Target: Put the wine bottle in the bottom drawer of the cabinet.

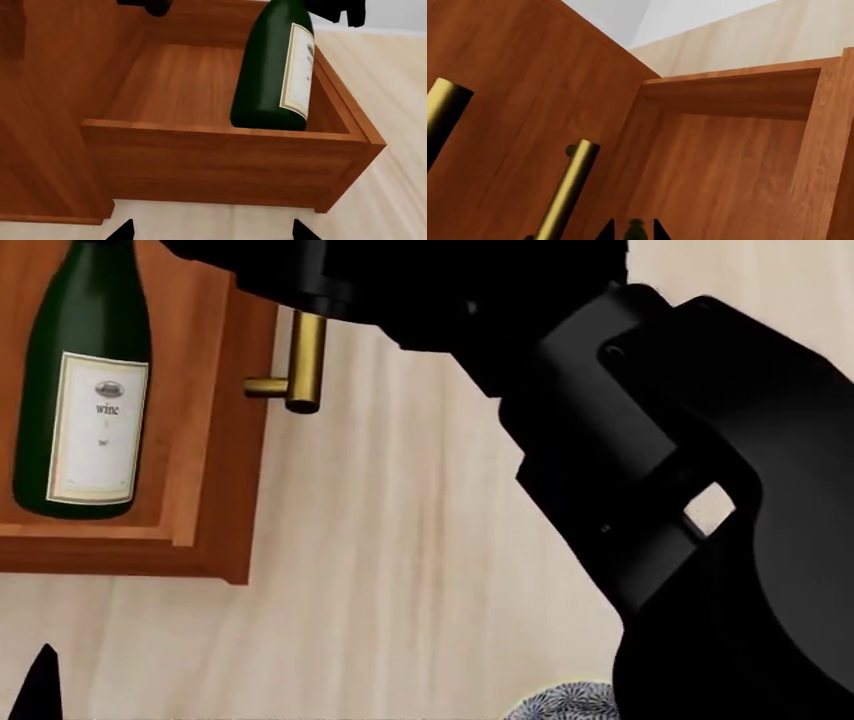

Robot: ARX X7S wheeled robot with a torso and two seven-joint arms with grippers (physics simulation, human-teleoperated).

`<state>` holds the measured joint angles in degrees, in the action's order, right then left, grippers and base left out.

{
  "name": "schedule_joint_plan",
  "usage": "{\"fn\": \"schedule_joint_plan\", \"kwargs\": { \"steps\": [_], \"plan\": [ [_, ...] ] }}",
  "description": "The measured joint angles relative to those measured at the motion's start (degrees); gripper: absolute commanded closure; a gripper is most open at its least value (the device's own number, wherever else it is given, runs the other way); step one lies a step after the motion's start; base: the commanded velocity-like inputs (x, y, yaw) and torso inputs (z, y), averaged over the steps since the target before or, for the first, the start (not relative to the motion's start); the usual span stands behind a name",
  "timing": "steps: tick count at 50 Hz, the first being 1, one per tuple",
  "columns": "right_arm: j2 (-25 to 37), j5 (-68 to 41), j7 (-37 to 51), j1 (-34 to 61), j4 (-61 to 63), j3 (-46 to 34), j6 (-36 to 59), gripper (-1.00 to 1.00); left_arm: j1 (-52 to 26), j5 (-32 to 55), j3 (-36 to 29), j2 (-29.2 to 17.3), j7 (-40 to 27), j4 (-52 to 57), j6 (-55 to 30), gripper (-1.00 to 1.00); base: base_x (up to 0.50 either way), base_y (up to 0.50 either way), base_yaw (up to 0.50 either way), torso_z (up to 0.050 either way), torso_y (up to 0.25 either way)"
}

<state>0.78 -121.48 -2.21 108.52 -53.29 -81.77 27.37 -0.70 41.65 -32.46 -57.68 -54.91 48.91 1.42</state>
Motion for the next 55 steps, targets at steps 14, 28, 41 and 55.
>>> {"fn": "schedule_joint_plan", "kwargs": {
  "steps": [14,28,41,55],
  "plan": [
    [0.33,3.53,0.87,-0.85,0.09,2.39,-0.14,1.00,0.26,-0.15,-0.02,-0.02,0.10,-0.11,0.21,-1.00,0.00,0.00,0.00,0.000,-0.081],
    [0.99,4.58,0.45,-0.24,1.57,3.07,0.01,1.00,0.51,-0.25,-0.01,-0.04,0.22,-0.19,0.48,-1.00,0.00,0.00,0.00,0.000,-0.070],
    [1.55,3.74,-2.33,0.95,4.29,2.00,0.67,-1.00,0.93,-0.22,0.11,-0.05,0.62,-0.43,1.30,-1.00,0.00,0.00,0.00,0.000,-0.009],
    [1.40,5.03,-2.87,1.57,4.69,1.34,1.20,-1.00,1.07,-0.13,0.16,0.02,0.70,-0.46,1.58,-1.00,0.00,0.01,0.01,0.000,-0.013]
  ]
}}
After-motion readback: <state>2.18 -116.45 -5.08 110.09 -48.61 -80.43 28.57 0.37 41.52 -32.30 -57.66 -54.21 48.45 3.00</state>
